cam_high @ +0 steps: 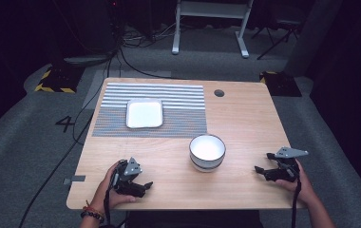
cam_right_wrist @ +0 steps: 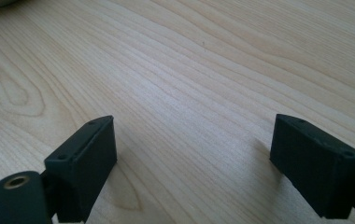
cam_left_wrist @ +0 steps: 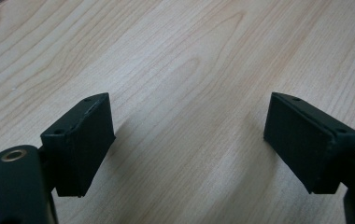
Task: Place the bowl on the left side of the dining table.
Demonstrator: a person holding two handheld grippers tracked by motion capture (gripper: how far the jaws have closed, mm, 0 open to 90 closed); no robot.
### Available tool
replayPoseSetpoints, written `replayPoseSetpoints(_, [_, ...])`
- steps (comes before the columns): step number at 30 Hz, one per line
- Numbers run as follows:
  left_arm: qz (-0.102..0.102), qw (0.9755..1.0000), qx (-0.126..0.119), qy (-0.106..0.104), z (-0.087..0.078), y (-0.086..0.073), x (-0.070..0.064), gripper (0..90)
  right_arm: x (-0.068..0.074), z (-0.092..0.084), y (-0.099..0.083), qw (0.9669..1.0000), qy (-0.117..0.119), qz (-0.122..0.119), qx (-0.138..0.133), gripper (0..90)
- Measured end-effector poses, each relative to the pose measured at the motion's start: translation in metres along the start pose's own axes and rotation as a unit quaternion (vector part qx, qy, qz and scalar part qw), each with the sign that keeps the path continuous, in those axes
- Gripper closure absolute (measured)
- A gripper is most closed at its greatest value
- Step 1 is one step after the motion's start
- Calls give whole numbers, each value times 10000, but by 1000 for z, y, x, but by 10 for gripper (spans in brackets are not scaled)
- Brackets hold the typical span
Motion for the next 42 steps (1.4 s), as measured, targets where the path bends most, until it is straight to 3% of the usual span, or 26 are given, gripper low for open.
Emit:
replayPoseSetpoints(20, [384, 9993, 16, -37, -2, 27, -8, 176, 0, 0, 0, 10000, 1, 1, 0, 146])
replayPoseSetpoints(29, [620, 9980, 63, -135, 7, 44, -15, 177, 0, 0, 0, 10000, 1, 0, -1, 147])
replayPoseSetpoints(31, [802, 9965, 134, -189, 10, 49, -18, 181, 0, 0, 0, 10000, 0, 1, 1, 147])
replayPoseSetpoints(33, [774, 9968, 33, -193, 13, 58, -20, 182, 0, 0, 0, 10000, 0, 2, 1, 146])
replayPoseSetpoints(35, [957, 9952, 36, -217, 16, 67, -22, 181, 0, 0, 0, 10000, 0, 1, 0, 147])
replayPoseSetpoints(37, [987, 9947, 21, -302, 19, 75, -26, 180, 0, 0, 0, 10000, -9, 0, -8, 147])
replayPoseSetpoints(42, [1141, 9927, 81, -387, 24, 80, -34, 181, 0, 0, 0, 10000, -18, 12, -11, 147])
Point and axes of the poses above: each handheld gripper's, and its own axes: z roughly forward along the jaws, y roughly out of its top, x roughly to its left, the point moved 9 cm from there along z, roughly forward along the jaws, and after that the axes turned 2 degrees about -x, right-handed, at the moved point
